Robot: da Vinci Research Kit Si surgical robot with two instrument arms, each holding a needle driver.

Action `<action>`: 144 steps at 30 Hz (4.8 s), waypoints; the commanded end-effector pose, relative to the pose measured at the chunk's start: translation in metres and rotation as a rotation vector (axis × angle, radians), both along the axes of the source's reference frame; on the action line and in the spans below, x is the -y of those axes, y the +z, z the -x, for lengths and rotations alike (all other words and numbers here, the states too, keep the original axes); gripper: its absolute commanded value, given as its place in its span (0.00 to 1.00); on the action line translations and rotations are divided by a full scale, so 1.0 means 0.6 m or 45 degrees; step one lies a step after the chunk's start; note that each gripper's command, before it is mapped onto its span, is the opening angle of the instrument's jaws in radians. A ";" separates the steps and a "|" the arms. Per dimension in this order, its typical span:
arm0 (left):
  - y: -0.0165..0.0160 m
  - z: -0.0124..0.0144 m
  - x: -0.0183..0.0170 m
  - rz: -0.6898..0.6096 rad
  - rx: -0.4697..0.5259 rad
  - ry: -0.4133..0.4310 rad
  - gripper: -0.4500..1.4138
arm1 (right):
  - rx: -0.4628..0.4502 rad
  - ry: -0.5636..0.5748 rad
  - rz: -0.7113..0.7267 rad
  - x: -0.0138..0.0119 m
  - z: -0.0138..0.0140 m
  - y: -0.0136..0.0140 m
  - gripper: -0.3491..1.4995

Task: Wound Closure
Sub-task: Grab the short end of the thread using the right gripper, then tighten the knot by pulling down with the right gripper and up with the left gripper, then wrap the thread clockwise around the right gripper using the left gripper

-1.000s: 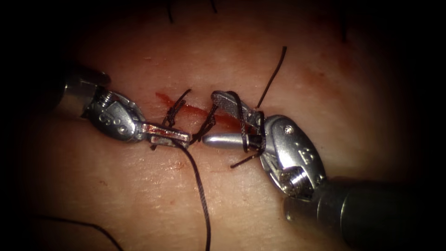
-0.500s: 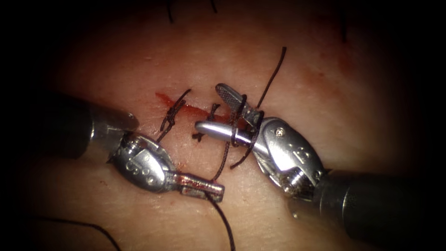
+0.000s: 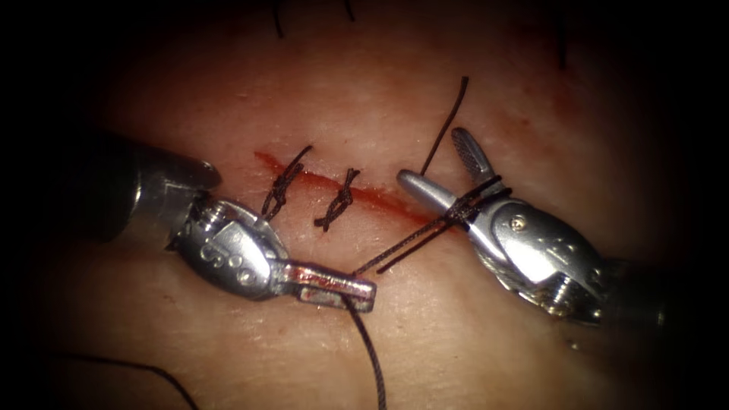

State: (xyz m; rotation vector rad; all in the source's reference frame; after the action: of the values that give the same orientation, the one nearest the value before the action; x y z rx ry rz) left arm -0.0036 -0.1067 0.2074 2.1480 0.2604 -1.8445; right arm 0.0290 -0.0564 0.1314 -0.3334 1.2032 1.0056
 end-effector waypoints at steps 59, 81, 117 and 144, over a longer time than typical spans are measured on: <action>0.0127 -0.0062 -0.0295 -0.150 -0.224 -0.207 0.00 | 0.040 -0.035 0.000 0.0065 -0.0061 0.0012 0.00; 0.0175 -0.0029 -0.0668 -0.287 -0.298 -0.400 0.00 | 0.100 -0.148 -0.030 0.0187 -0.0137 0.0054 0.00; 0.0238 0.0063 -0.0871 -0.287 -0.348 -0.575 0.00 | 0.152 -0.337 -0.164 0.0321 -0.0127 0.0025 0.00; 0.0322 0.0153 -0.0901 -0.206 -0.463 -0.628 0.00 | 0.153 -0.463 -0.191 0.0349 -0.0149 0.0037 0.00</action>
State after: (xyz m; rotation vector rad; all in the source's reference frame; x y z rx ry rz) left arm -0.0123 -0.0528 0.2265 2.0973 -0.0598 -2.5809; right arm 0.0372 -0.0767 0.1332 -0.0511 1.0259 0.7385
